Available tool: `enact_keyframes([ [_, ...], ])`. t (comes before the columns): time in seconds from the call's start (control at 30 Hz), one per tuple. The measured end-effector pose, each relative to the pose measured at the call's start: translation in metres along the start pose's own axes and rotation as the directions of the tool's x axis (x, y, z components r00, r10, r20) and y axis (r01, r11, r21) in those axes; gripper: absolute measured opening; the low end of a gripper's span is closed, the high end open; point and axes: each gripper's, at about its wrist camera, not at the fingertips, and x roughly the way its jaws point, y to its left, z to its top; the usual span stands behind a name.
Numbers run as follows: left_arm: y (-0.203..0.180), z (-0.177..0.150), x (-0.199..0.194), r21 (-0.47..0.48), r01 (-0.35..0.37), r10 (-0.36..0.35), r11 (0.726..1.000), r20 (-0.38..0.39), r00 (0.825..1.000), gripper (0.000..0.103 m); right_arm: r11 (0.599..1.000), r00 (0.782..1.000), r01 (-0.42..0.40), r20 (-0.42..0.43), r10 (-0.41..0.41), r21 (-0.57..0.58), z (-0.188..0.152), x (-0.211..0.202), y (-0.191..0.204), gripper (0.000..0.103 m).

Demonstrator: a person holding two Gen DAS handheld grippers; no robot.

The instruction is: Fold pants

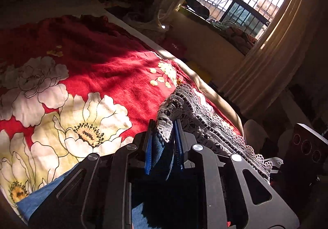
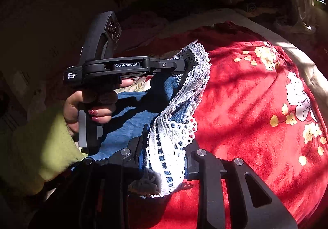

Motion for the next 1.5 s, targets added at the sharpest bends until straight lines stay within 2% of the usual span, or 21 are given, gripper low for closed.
enact_keyframes([
  [0.13, 0.015, -0.015, -0.042, -0.059, -0.04, 0.044, 0.997, 0.07, 0.997, 0.012, 0.995, 0.999, -0.042, -0.022, 0.04, -0.093, 0.006, 0.014, 0.037, 0.024],
  [0.23, 0.031, -0.029, -0.059, -0.112, -0.081, 0.09, 0.99, 0.074, 0.993, 0.012, 0.987, 0.996, -0.066, -0.07, 0.056, -0.148, 0.004, 0.035, 0.062, 0.024],
  [0.33, 0.049, -0.044, -0.072, -0.182, -0.123, 0.138, 0.976, 0.071, 0.988, 0.014, 0.978, 0.991, -0.076, -0.125, 0.052, -0.194, -0.003, 0.055, 0.085, 0.024],
  [0.4, 0.061, -0.051, -0.086, -0.252, -0.158, 0.184, 0.955, 0.084, 0.979, 0.015, 0.967, 0.987, -0.06, -0.16, 0.02, -0.246, -0.009, 0.069, 0.096, 0.024],
  [0.5, 0.081, -0.062, -0.117, -0.38, -0.124, 0.186, 0.917, 0.13, 0.974, 0.026, 0.948, 0.98, -0.058, -0.199, -0.005, -0.312, -0.018, 0.084, 0.113, 0.024],
  [0.57, 0.093, -0.069, -0.138, -0.455, -0.105, 0.195, 0.884, 0.157, 0.968, 0.037, 0.929, 0.975, -0.056, -0.22, -0.028, -0.365, -0.021, 0.096, 0.122, 0.025],
  [0.67, 0.097, -0.084, -0.164, -0.496, -0.075, 0.203, 0.865, 0.208, 0.957, 0.046, 0.905, 0.964, -0.092, -0.265, -0.024, -0.416, -0.033, 0.106, 0.14, 0.028],
  [0.77, 0.101, -0.097, -0.174, -0.525, -0.078, 0.223, 0.848, 0.219, 0.95, 0.052, 0.889, 0.951, -0.149, -0.309, 0.01, -0.432, -0.042, 0.116, 0.152, 0.033],
  [0.9, 0.108, -0.112, -0.168, -0.57, -0.076, 0.212, 0.818, 0.177, 0.961, 0.054, 0.879, 0.945, -0.193, -0.325, 0.047, -0.435, -0.045, 0.118, 0.161, 0.052],
  [1.0, 0.105, -0.116, -0.16, -0.564, -0.096, 0.212, 0.82, 0.144, 0.967, 0.055, 0.884, 0.943, -0.217, -0.323, 0.081, -0.414, -0.043, 0.108, 0.16, 0.057],
  [1.07, 0.099, -0.115, -0.157, -0.534, -0.135, 0.238, 0.834, 0.127, 0.963, 0.055, 0.89, 0.948, -0.205, -0.31, 0.076, -0.408, -0.04, 0.097, 0.156, 0.061],
  [1.17, 0.095, -0.114, -0.15, -0.511, -0.171, 0.258, 0.843, 0.103, 0.961, 0.056, 0.893, 0.959, -0.156, -0.28, 0.036, -0.421, -0.037, 0.086, 0.14, 0.063],
  [1.23, 0.095, -0.114, -0.146, -0.508, -0.179, 0.262, 0.843, 0.095, 0.96, 0.056, 0.881, 0.966, -0.125, -0.258, 0.003, -0.456, -0.04, 0.08, 0.136, 0.064],
  [1.33, 0.093, -0.113, -0.144, -0.501, -0.204, 0.28, 0.841, 0.08, 0.957, 0.056, 0.854, 0.969, -0.114, -0.248, -0.018, -0.507, -0.053, 0.074, 0.139, 0.065],
  [1.43, 0.09, -0.111, -0.139, -0.483, -0.243, 0.311, 0.841, 0.065, 0.948, 0.056, 0.781, 0.973, -0.099, -0.225, -0.054, -0.617, -0.07, 0.079, 0.154, 0.064],
  [1.5, 0.091, -0.11, -0.136, -0.478, -0.262, 0.327, 0.838, 0.056, 0.943, 0.055, 0.747, 0.974, -0.116, -0.222, -0.043, -0.654, -0.079, 0.08, 0.168, 0.062],
])
